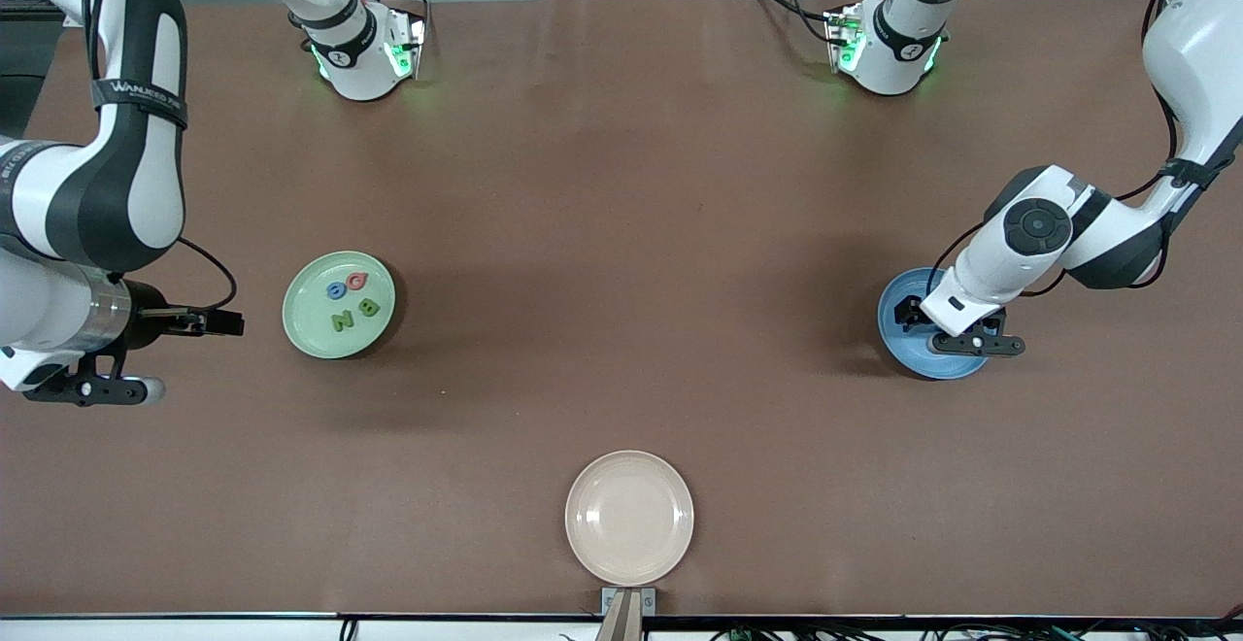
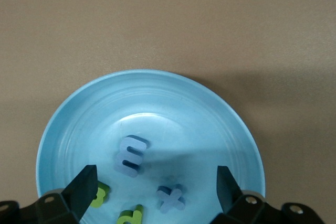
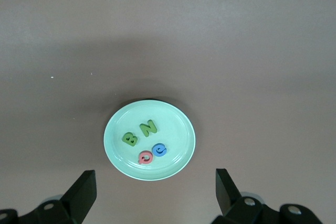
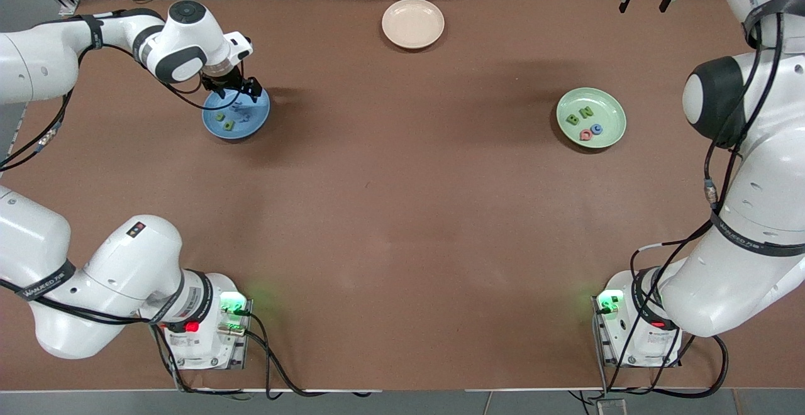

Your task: Sort upper and lower case letters into plates

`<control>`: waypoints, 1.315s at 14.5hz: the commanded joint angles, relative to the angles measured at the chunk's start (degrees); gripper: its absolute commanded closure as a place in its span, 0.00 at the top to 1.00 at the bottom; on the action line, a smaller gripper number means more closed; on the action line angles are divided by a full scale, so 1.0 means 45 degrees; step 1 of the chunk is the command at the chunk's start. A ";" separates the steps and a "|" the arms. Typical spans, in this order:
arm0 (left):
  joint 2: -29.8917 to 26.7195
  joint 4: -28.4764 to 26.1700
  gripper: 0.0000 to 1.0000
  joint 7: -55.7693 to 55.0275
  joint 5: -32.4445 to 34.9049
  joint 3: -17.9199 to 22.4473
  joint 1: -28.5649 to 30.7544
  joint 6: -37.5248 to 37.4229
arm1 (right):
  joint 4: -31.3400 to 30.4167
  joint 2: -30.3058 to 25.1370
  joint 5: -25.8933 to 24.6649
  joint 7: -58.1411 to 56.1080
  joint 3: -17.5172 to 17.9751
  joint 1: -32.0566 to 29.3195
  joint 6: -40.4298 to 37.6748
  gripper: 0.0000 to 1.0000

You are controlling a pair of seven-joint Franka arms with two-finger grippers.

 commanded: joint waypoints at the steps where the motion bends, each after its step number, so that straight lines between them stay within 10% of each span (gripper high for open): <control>1: -0.1278 -0.0049 1.00 0.0432 -0.1125 0.0245 -0.0222 0.0079 | -0.0299 -0.1098 -0.1171 0.0472 0.2086 -0.1470 -0.0272 1.00; 7: -0.5496 -0.0030 1.00 0.6243 -0.8482 0.3385 -0.2523 0.0860 | -0.1081 -0.2701 -0.3457 0.1585 0.7108 -0.5359 -0.0916 1.00; 11: -0.7919 -0.0030 1.00 1.0329 -1.3369 0.7739 -0.5978 0.0569 | -0.2056 -0.3638 -0.3459 0.1585 0.7678 -0.6142 -0.0820 1.00; 19: -1.0014 0.1043 1.00 1.0648 -1.5330 1.2801 -1.0024 -0.1639 | -0.2371 -0.4577 -0.3265 0.1527 0.7639 -0.6065 -0.1072 1.00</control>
